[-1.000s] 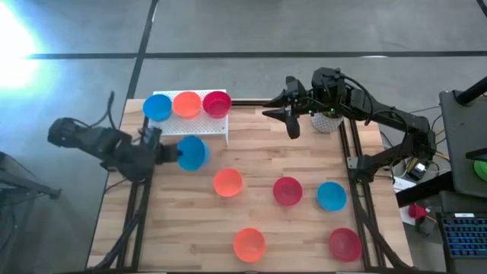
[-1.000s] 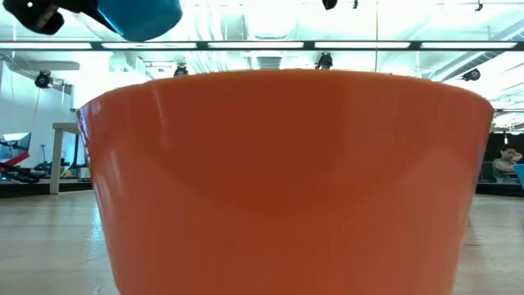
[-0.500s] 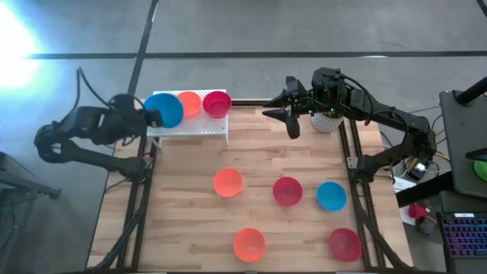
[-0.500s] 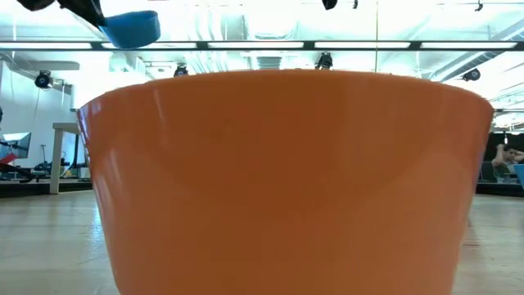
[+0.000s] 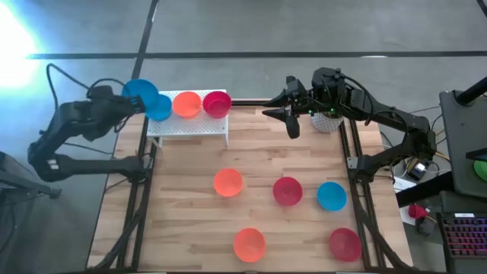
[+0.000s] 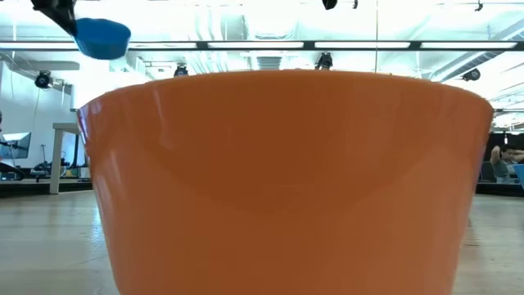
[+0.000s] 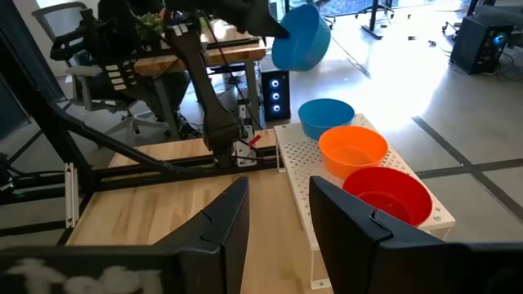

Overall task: Pick & Place Mini bowls
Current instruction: Stack the left blue bowl on top of the blue bowl on the shelf

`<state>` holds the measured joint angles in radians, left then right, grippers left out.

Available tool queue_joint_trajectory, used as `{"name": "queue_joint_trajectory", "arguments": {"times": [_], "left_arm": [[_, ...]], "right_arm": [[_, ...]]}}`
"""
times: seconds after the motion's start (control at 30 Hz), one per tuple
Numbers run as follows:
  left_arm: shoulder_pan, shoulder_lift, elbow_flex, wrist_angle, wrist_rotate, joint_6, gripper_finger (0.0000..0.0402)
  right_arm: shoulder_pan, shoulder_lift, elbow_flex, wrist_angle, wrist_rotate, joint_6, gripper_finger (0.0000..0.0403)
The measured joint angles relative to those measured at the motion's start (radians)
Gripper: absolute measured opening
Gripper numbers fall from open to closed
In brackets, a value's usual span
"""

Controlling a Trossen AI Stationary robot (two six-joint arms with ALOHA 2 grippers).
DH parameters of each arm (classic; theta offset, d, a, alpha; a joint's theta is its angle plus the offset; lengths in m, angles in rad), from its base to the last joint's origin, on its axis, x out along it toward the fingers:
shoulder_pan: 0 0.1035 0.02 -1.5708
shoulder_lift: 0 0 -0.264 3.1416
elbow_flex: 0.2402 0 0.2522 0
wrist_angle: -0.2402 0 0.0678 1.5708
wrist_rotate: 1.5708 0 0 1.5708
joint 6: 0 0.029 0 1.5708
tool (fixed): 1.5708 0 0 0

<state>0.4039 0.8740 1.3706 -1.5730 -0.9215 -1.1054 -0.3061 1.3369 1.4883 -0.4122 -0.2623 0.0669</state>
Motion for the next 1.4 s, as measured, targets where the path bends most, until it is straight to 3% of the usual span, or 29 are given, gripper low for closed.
{"name": "queue_joint_trajectory", "arguments": {"times": [0.2, 0.53, 0.6, 0.7, 0.93, 1.13, 1.4], "left_arm": [[0.081, 0.074, -0.001, 0.05, 0.017, 0.251, 0.0], [0.287, 0.206, -0.004, 0.106, 0.235, 0.395, 0.0], [0.335, 0.218, 0.005, 0.114, 0.299, 0.449, 0.0], [0.405, 0.238, 0.025, 0.137, 0.319, 0.542, 0.0], [0.55, 0.237, 0.109, 0.138, 0.467, 0.618, 0.0], [0.662, 0.254, 0.097, 0.137, 0.609, 0.724, 0.0], [0.688, 0.266, 0.089, 0.145, 0.616, 0.765, 0.0]], "right_arm": [[0.0, 0.0, 0.0, 0.0, 0.0, 0.0, 0.0123], [0.0, 0.0, 0.0, 0.0, 0.0, -0.011, 0.0123], [0.0, 0.0, 0.0, 0.0, 0.001, -0.01, 0.0123], [0.0, 0.0, 0.0, 0.0, 0.0, -0.01, 0.0123], [0.0, 0.0, 0.0, 0.0, 0.001, 0.008, 0.0123], [0.0, 0.0, 0.0, 0.0, 0.001, 0.008, 0.0123], [0.0, 0.0, 0.0, -0.001, 0.001, 0.008, 0.0123]]}}
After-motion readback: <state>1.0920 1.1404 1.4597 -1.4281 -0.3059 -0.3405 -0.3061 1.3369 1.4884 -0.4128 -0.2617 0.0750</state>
